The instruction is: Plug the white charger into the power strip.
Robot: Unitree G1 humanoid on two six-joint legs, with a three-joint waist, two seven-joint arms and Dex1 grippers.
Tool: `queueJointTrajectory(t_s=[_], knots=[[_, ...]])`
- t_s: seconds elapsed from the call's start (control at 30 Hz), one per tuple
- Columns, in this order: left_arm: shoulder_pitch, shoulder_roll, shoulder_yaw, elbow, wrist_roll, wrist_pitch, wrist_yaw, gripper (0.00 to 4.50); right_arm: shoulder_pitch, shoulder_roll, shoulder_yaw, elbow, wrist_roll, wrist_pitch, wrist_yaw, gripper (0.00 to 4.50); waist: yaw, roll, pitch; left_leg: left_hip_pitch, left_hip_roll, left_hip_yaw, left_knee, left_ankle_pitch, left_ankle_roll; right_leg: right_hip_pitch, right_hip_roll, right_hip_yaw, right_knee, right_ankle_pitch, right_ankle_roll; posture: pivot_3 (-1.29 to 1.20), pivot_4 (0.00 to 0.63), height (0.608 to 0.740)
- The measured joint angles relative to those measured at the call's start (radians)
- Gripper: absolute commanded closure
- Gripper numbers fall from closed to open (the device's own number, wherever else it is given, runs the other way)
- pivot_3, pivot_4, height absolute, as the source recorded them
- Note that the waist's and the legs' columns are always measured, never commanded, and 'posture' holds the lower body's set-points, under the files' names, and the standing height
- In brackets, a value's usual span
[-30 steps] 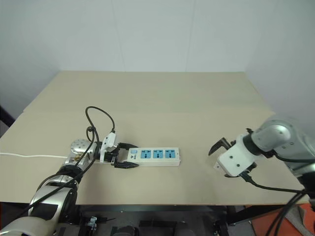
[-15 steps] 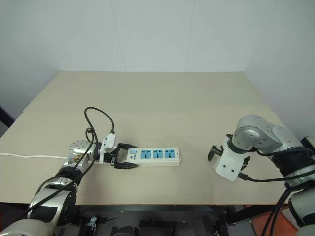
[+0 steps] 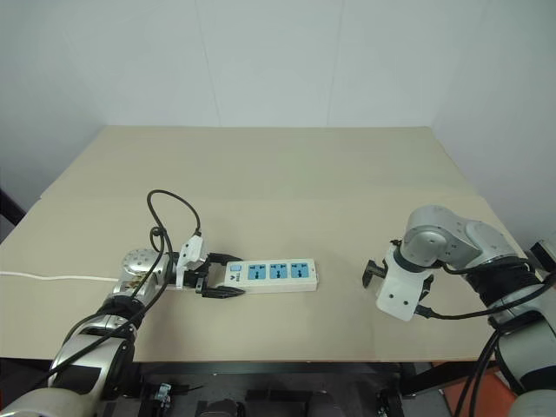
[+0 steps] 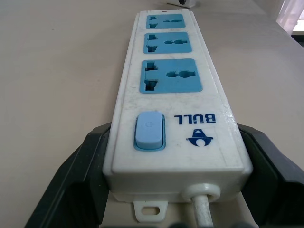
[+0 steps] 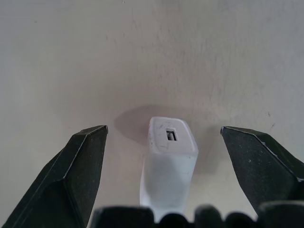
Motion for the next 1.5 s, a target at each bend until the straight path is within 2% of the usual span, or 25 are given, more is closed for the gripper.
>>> queueJointTrajectory(t_s=[0.03, 0.3, 0.33, 0.63, 0.73, 1.03, 1.13, 1.33, 1.5], knots=[[0.0, 0.0, 0.0, 0.0, 0.0, 0.0, 0.0, 1.19, -0.002, 0.003, 0.002, 0.01, -0.003, -0.01, -0.001, 0.56, 0.0, 0.0, 0.0, 0.0, 0.0, 0.0, 0.0, 0.0, 0.0, 0.0, 0.0, 0.0, 0.0, 0.0, 0.0, 0.0, 0.15, 0.74], [0.004, 0.0, 0.0, -0.002, -0.012, 0.018, 0.007, 1.19, -0.027, 0.03, 0.033, 0.072, -0.023, -0.071, -0.028, 3.19, -0.001, 0.0, 0.0, 0.001, 0.0, 0.0, 0.0, 0.0, 0.0, 0.001, 0.0, 0.0, 0.001, 0.0, 0.0, 0.0, 0.15, 0.74], [0.005, 0.0, 0.0, -0.002, -0.015, 0.019, 0.008, 1.19, -0.03, 0.032, 0.033, 0.079, -0.028, -0.081, -0.036, 3.37, -0.001, 0.0, 0.0, 0.001, 0.0, 0.0, 0.0, 0.0, 0.0, 0.001, 0.0, 0.0, 0.0, 0.0, 0.0, 0.0, 0.15, 0.74], [0.005, 0.0, -0.002, -0.002, -0.017, 0.02, 0.009, 1.19, -0.035, 0.024, 0.033, 0.089, -0.035, -0.088, -0.058, 3.38, -0.001, 0.0, 0.0, 0.001, 0.0, 0.0, 0.0, 0.0, 0.0, 0.001, 0.0, 0.0, 0.001, 0.0, 0.0, 0.0, 0.15, 0.74], [0.005, 0.003, -0.003, -0.002, -0.017, 0.02, 0.002, 1.19, -0.034, 0.012, 0.015, 0.069, 0.038, -0.009, -0.041, 3.38, -0.001, 0.0, 0.0, 0.001, 0.0, 0.0, 0.0, 0.0, 0.0, 0.001, 0.0, 0.0, 0.001, 0.0, 0.0, 0.0, 0.15, 0.74], [0.002, 0.01, -0.02, -0.002, -0.017, 0.006, -0.004, 1.19, -0.028, 0.038, -0.216, 0.019, 0.358, 0.368, -0.058, 3.38, 0.0, 0.0, 0.0, 0.001, 0.0, 0.0, 0.0, 0.0, 0.0, 0.001, 0.0, 0.0, 0.001, 0.0, -0.001, 0.0, 0.15, 0.74], [0.001, 0.013, -0.024, 0.003, -0.016, -0.007, -0.003, 1.19, -0.005, 0.091, -0.32, -0.04, 0.492, 0.608, -0.094, 3.38, 0.0, 0.0, 0.0, 0.001, 0.0, -0.001, 0.0, 0.0, 0.0, 0.001, 0.0, 0.0, 0.002, 0.0, -0.001, 0.0, 0.15, 0.74], [-0.007, 0.013, -0.038, 0.01, -0.014, -0.013, -0.004, 1.19, 0.072, 0.292, -0.499, -0.188, 0.764, 1.06, -0.291, 3.38, 0.001, 0.0, 0.0, 0.0, 0.0, -0.002, 0.001, 0.0, 0.0, 0.001, 0.0, -0.001, 0.002, 0.0, -0.001, 0.0, 0.15, 0.74], [-0.018, 0.012, -0.043, 0.026, -0.012, -0.02, -0.004, 1.19, 0.118, 0.47, -0.559, -0.244, 0.917, 1.284, -0.39, 3.38, 0.001, 0.0, 0.0, -0.001, 0.0, -0.003, 0.001, 0.0, 0.0, 0.001, 0.0, -0.002, 0.003, 0.0, -0.001, 0.0, 0.15, 0.74]])
